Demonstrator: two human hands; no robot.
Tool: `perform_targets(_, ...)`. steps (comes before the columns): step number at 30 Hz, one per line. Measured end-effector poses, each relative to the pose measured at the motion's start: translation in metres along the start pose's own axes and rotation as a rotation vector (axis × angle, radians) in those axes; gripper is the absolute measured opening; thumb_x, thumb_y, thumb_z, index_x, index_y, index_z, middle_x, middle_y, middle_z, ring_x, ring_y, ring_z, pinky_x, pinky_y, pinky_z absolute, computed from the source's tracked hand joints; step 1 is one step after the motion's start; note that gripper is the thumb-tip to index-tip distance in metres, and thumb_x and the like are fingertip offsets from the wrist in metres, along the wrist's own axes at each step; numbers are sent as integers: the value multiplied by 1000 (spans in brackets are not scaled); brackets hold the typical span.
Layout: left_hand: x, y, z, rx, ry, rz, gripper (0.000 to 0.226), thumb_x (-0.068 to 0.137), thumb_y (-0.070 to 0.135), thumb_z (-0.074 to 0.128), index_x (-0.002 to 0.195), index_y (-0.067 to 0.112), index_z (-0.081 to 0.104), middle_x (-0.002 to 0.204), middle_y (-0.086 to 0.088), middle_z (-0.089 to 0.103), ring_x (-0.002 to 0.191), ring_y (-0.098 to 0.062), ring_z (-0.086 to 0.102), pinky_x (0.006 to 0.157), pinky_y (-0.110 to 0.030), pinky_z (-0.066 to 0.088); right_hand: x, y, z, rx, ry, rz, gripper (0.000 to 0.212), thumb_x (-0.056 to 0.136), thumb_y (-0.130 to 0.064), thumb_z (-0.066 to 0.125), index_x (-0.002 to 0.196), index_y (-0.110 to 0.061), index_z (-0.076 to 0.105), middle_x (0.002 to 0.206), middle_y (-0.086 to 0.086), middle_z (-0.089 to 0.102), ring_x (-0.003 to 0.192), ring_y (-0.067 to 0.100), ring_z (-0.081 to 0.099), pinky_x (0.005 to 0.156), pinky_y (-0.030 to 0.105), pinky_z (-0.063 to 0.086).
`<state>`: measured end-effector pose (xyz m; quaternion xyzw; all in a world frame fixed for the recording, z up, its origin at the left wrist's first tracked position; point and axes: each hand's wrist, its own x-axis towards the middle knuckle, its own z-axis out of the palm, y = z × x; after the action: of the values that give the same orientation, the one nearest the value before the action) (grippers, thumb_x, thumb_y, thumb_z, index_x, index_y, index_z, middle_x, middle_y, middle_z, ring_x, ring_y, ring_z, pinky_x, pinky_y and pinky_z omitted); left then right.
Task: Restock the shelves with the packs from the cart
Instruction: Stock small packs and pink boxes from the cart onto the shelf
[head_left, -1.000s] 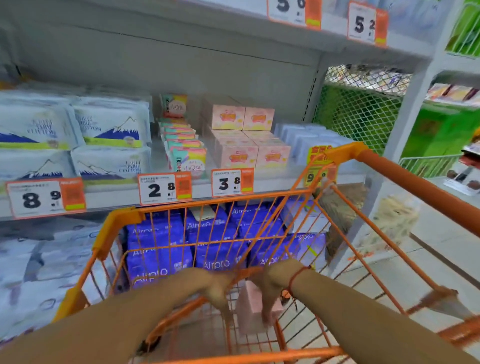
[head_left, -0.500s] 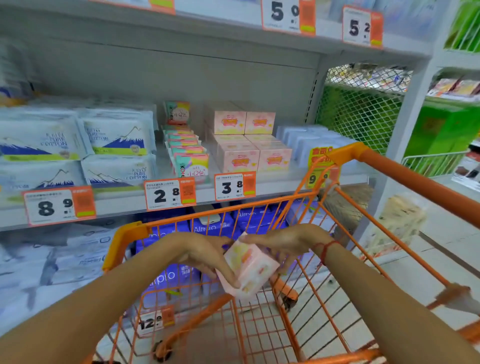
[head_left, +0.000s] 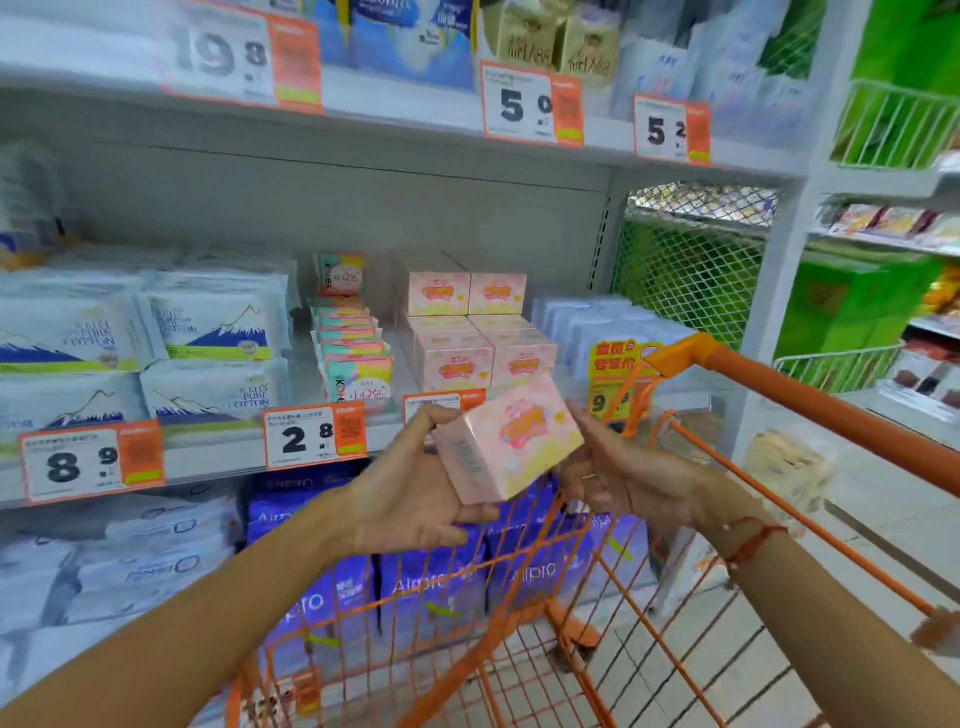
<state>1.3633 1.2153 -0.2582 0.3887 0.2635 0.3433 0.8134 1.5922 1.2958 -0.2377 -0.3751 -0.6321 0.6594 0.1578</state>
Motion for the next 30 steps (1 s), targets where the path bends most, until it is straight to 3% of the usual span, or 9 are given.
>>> perform_targets(2, 0, 5, 3, -12, 40, 60, 71, 71, 69, 50, 116, 16, 57, 100, -10, 59, 59, -15, 54, 37, -17, 30, -3, -12, 16, 8, 135, -74, 59, 77, -69, 41, 87, -13, 54, 64, 2, 53, 52, 12, 42, 48, 20, 32)
perform_targets(5, 5, 17, 6, 55, 219, 125, 73, 69, 73, 32, 104, 18, 65, 91, -8, 69, 56, -15, 57, 40, -19, 29, -3, -26, 33, 107, 169, -219, 63, 75, -66, 45, 105, -12, 57, 83, 6, 60, 69, 19, 58, 62, 26, 47)
perform_targets(9, -3, 38, 4, 210, 452, 274, 71, 89, 68, 14, 108, 23, 65, 101, -3, 72, 91, -16, 66, 55, -25, 50, 8, -39, 50, 34, 270, -347, 55, 67, -52, 66, 111, -20, 58, 109, 2, 63, 85, 14, 65, 66, 24, 50)
perform_targets(12, -13, 61, 5, 243, 571, 352, 46, 98, 50, 28, 113, 18, 58, 105, -7, 68, 84, -14, 67, 57, -22, 57, 23, -46, 55, 40, 366, -437, 27, 79, -27, 71, 104, -25, 60, 107, -2, 66, 95, 11, 67, 73, 25, 52)
perform_targets(15, -17, 89, 4, 308, 715, 424, 25, 100, 37, 39, 107, 19, 55, 114, -10, 60, 75, -17, 66, 54, -23, 58, 40, -55, 60, 82, 446, -528, 21, 83, -7, 68, 92, -25, 61, 96, -6, 67, 88, 8, 64, 81, 25, 50)
perform_targets(19, -7, 123, 0, 573, 762, 441, 57, 78, 74, 50, 112, 28, 58, 112, 4, 63, 93, -14, 64, 73, -30, 57, 73, -69, 61, -105, 713, -697, 17, 81, -13, 73, 83, -26, 61, 88, -8, 66, 81, 4, 60, 70, 8, 46)
perform_targets(22, 12, 143, -15, 716, 851, 499, 77, 71, 53, 75, 132, 20, 42, 123, 6, 56, 99, -7, 59, 63, -19, 53, 103, -75, 52, -287, 785, -674, 17, 82, -19, 72, 86, -26, 58, 88, -12, 62, 86, 6, 55, 75, 19, 42)
perform_targets(26, 43, 164, -48, 809, 857, 569, 91, 74, 27, 80, 142, 11, 21, 128, 3, 51, 113, -12, 54, 96, -30, 47, 132, -82, 37, -528, 715, -479, 37, 86, -18, 65, 119, -13, 51, 108, -2, 53, 104, 16, 49, 86, 27, 38)
perform_targets(30, 67, 161, -89, 1047, 979, 532, 90, 68, 31, 83, 137, 10, 30, 127, -6, 47, 117, -21, 49, 96, -30, 45, 138, -76, 24, -683, 571, -275, 59, 85, -26, 65, 136, -11, 39, 131, 4, 48, 124, 22, 44, 101, 34, 39)
